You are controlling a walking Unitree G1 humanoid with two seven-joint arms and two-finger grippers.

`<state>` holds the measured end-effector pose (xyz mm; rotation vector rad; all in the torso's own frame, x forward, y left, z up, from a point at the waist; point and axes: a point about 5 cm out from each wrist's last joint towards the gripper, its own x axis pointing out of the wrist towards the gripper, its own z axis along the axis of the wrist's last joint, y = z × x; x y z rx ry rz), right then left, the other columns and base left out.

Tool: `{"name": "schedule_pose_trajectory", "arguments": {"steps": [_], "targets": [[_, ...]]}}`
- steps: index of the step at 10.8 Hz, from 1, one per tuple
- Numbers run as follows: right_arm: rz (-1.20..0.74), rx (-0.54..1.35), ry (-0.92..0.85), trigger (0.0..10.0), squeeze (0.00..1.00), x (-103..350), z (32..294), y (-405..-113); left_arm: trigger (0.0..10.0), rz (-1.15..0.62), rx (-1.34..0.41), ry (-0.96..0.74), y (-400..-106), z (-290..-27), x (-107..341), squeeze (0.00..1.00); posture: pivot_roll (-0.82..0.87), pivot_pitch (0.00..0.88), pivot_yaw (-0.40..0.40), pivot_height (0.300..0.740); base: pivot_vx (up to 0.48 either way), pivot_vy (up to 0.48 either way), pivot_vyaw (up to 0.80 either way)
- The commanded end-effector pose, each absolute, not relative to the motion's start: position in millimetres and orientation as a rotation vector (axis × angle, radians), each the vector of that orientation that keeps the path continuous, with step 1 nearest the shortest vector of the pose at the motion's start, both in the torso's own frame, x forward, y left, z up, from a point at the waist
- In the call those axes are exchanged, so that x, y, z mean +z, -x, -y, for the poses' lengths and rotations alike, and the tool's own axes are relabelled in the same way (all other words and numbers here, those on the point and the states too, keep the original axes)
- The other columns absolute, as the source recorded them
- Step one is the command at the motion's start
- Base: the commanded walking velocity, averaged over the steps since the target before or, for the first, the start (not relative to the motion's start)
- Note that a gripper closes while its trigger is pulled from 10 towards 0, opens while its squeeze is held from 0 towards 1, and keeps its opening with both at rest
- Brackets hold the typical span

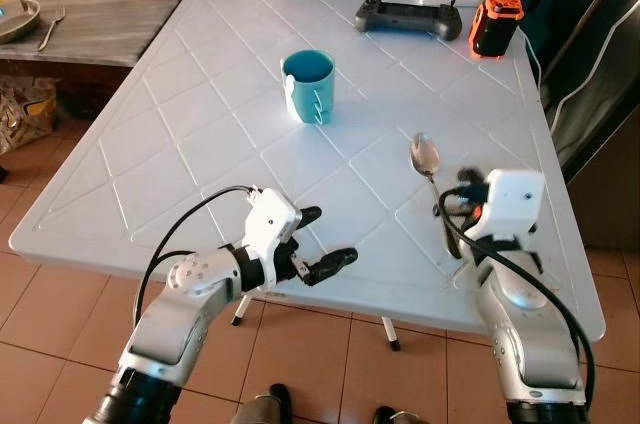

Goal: Setting the table

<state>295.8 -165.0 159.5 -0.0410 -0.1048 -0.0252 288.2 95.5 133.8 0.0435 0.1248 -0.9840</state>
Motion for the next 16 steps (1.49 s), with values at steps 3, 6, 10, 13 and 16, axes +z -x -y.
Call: {"name": "schedule_pose_trajectory", "arguments": {"steps": [3,6,10,13,16], "targets": [[0.104,0.032,0.021,4.9,1.00,160,151,-293,10.0,-0.114,-0.959,-0.056,-290,-98,134,0.00,0.12,0.169,0.068,0.740,0.000,0.000,0.00],[0.045,-0.011,-0.023,10.0,1.00,154,142,-297,10.0,-0.114,-0.960,-0.056,-290,-97,133,0.00,0.12,0.173,0.071,0.740,0.000,0.000,0.00],[-0.061,-0.020,-0.043,10.0,1.00,142,140,-296,10.0,-0.132,-0.984,-0.059,-289,-95,131,0.00,0.12,0.178,0.077,0.740,0.000,0.000,0.00],[-0.094,-0.021,-0.045,10.0,1.00,137,141,-299,10.0,-0.137,-0.991,-0.057,-289,-93,130,0.00,0.11,0.178,0.073,0.740,0.000,0.000,0.00],[-0.119,-0.005,-0.030,10.0,1.00,136,141,-310,10.0,-0.141,-1.002,-0.047,-287,-92,129,0.00,0.12,0.179,0.070,0.740,0.000,0.000,0.00]]}}
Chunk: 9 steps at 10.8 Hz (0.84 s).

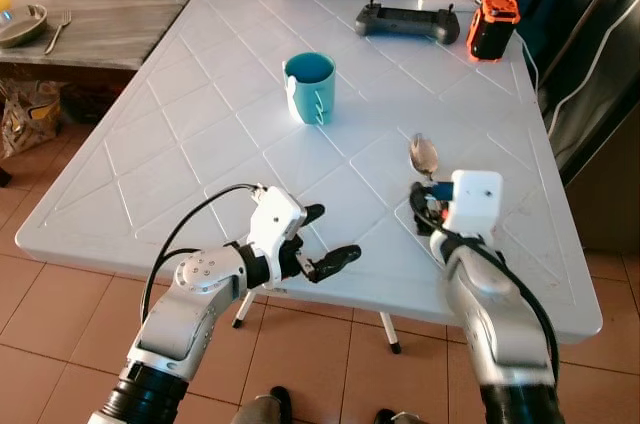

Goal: Setting the table

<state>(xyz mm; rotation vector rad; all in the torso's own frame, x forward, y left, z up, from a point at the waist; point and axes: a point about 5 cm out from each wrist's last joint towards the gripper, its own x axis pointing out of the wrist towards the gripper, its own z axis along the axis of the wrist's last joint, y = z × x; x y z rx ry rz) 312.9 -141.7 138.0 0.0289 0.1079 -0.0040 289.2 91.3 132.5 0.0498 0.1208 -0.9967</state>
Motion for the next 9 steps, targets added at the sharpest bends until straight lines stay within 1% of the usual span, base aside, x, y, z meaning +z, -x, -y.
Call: {"name": "schedule_pose_trajectory", "arguments": {"steps": [1,2,3,7,9], "targets": [[-0.128,0.015,-0.042,10.0,1.00,135,140,-315,10.0,-0.142,-1.004,-0.049,-287,-92,129,0.00,0.13,0.179,0.068,0.740,0.000,0.000,0.00],[-0.130,0.025,-0.047,10.0,0.15,137,139,-320,10.0,-0.143,-1.001,-0.049,-287,-92,129,0.00,0.13,0.179,0.068,0.740,0.000,0.000,0.00],[-0.133,0.027,-0.054,10.0,0.00,137,138,-322,10.0,-0.145,-1.001,-0.049,-287,-92,128,0.00,0.13,0.178,0.065,0.740,0.000,0.000,0.00],[-0.216,0.021,-0.114,10.0,0.00,124,134,-322,10.0,-0.149,-1.008,-0.047,-285,-91,127,0.00,0.12,0.177,0.063,0.740,0.000,0.000,0.00],[-0.253,0.016,-0.122,6.9,0.00,118,133,-319,10.0,-0.149,-1.012,-0.047,-284,-90,127,0.00,0.12,0.177,0.065,0.740,0.000,0.000,0.00]]}}
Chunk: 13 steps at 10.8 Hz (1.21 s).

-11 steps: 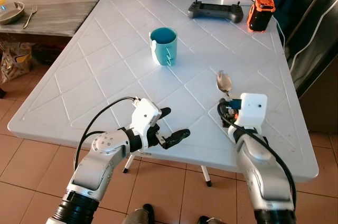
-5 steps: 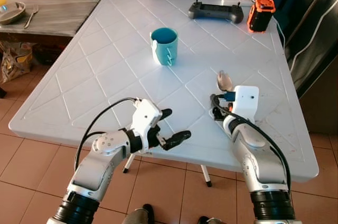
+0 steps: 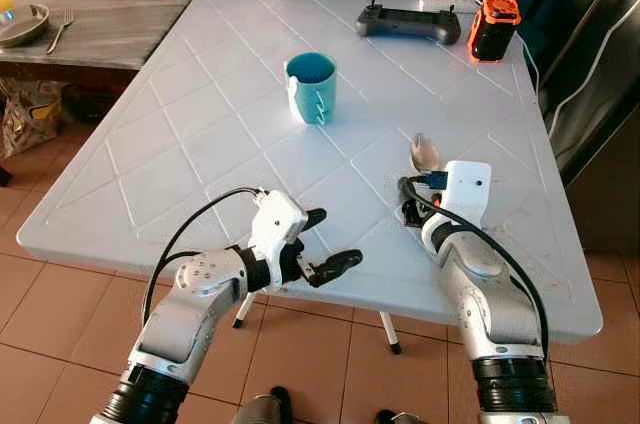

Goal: Setting the table

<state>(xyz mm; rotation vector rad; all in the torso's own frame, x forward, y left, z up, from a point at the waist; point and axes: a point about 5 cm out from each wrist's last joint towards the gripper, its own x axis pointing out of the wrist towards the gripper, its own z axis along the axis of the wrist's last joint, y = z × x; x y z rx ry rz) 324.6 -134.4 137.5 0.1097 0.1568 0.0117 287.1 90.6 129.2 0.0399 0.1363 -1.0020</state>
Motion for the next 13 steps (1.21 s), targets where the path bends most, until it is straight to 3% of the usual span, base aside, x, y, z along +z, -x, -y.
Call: {"name": "schedule_pose_trajectory", "arguments": {"steps": [1,2,13], "targets": [[-0.263,0.015,-0.124,3.4,0.00,116,132,-317,10.0,-0.150,-1.013,-0.046,-284,-90,127,0.00,0.12,0.178,0.067,0.740,0.000,0.000,0.00],[-0.273,0.009,-0.133,0.0,0.00,114,132,-315,10.0,-0.152,-1.015,-0.049,-284,-90,127,0.00,0.12,0.178,0.069,0.740,0.000,0.000,0.00],[-0.336,0.022,-0.174,0.0,0.00,102,132,-305,10.0,-0.179,-1.033,-0.055,-283,-91,125,0.00,0.12,0.187,0.082,0.740,0.000,0.000,0.00]]}}
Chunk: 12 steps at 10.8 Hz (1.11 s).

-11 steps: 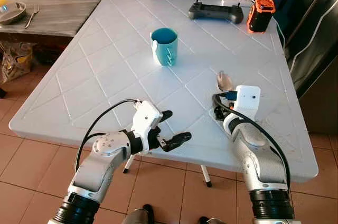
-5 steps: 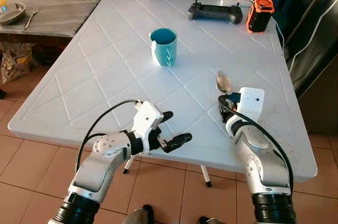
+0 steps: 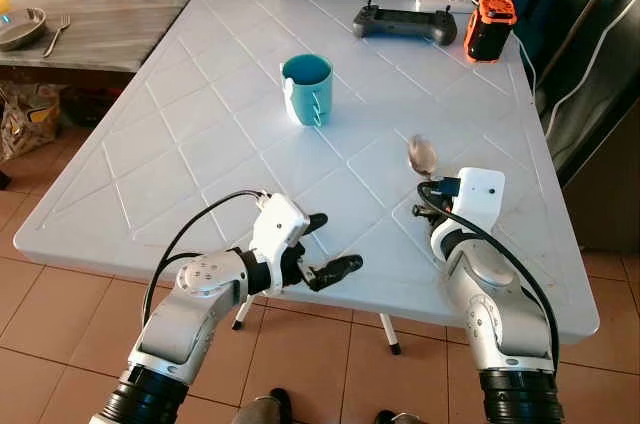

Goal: Setting the table

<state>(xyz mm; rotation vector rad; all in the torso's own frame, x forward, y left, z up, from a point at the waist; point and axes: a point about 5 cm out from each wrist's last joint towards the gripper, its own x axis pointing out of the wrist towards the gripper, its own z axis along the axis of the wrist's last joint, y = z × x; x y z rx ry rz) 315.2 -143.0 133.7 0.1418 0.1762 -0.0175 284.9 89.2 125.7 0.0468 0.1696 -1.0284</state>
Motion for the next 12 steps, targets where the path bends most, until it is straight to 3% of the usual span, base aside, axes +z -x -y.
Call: {"name": "schedule_pose_trajectory", "arguments": {"steps": [1,8,12], "targets": [[-0.337,0.025,-0.175,0.0,0.00,102,132,-305,10.0,-0.179,-1.039,-0.054,-282,-90,125,0.00,0.12,0.187,0.082,0.740,0.000,0.000,0.00],[-0.345,0.030,-0.176,0.0,0.00,99,131,-305,10.0,-0.084,-0.985,0.009,-291,-86,144,0.00,0.12,0.186,0.076,0.740,0.000,0.000,0.00],[-0.119,0.037,-0.143,0.0,0.00,137,135,-310,10.0,-0.074,-0.969,0.014,-293,-83,144,0.00,0.11,0.174,0.075,0.740,0.000,0.000,0.00]]}}
